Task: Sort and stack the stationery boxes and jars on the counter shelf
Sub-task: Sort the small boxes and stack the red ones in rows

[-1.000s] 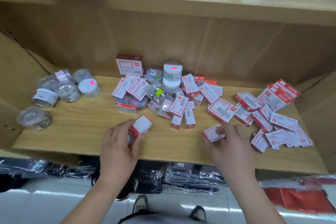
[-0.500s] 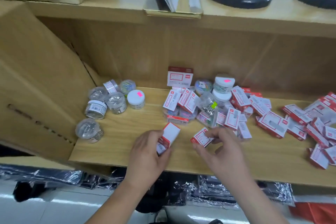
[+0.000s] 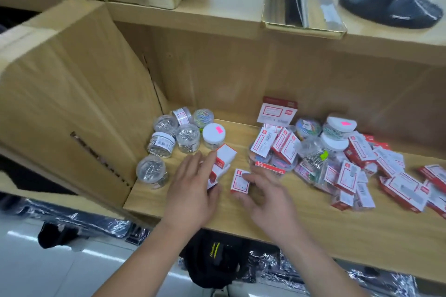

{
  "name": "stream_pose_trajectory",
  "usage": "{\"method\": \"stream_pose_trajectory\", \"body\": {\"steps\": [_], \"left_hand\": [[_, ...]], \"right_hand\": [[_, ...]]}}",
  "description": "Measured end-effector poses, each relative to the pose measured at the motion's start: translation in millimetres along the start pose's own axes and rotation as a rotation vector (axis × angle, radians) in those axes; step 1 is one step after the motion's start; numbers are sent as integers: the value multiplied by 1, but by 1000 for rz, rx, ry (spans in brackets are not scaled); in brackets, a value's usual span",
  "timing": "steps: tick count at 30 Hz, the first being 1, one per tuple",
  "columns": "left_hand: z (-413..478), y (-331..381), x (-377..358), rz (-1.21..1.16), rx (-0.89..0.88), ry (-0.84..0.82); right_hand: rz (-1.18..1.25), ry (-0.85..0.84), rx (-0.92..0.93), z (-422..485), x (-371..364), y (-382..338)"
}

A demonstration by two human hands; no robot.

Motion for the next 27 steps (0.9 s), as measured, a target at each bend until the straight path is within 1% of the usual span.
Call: {"method": "stream_pose_trajectory", "body": {"steps": [1,3,5,8,10,15,17,19,21,24,27], "left_hand": [[-2,7,4,-19,-16,23],[-8,30,9,-89,-108,80],[-14,53,0,-115,-211,57],[-20,59,-32,-56,-242,-48],[-22,56,-43,-21,-232,-66],[-27,54,-41,-6,-232,-86],[-29,57,-28,-44,-243,-53],[-28,56,-10,-60,-243,16],[-25,48,5,-31,-202,73],[-23,39,14,-27,-173,107],[-30,56,10,-134,-243,109]], "right_hand": [[19,23,-19,-3,9,4],[1,115,-43,-8,34,14],[-93,167,-47,-7,54,23],[-358,89,-36,0,56,24],[-465,44,-17,3,50,22],[-554,84,4,10,51,23],[-568,71,4,6,47,24],[-524,68,-18,2,47,24],[-445,91,-58,0,53,23],[-170,95,-212,2,61,32],[50,64,-349,-4,62,39]]}}
Point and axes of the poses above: each hand's wrist, its own z-axis towards the middle knuckle, its own x-axis out of the back of the hand, y = z × x, the point moved 10 cm from there along z, towards the middle knuckle, and after that the axes turned 12 degrees about -z, right-handed, at the moved point
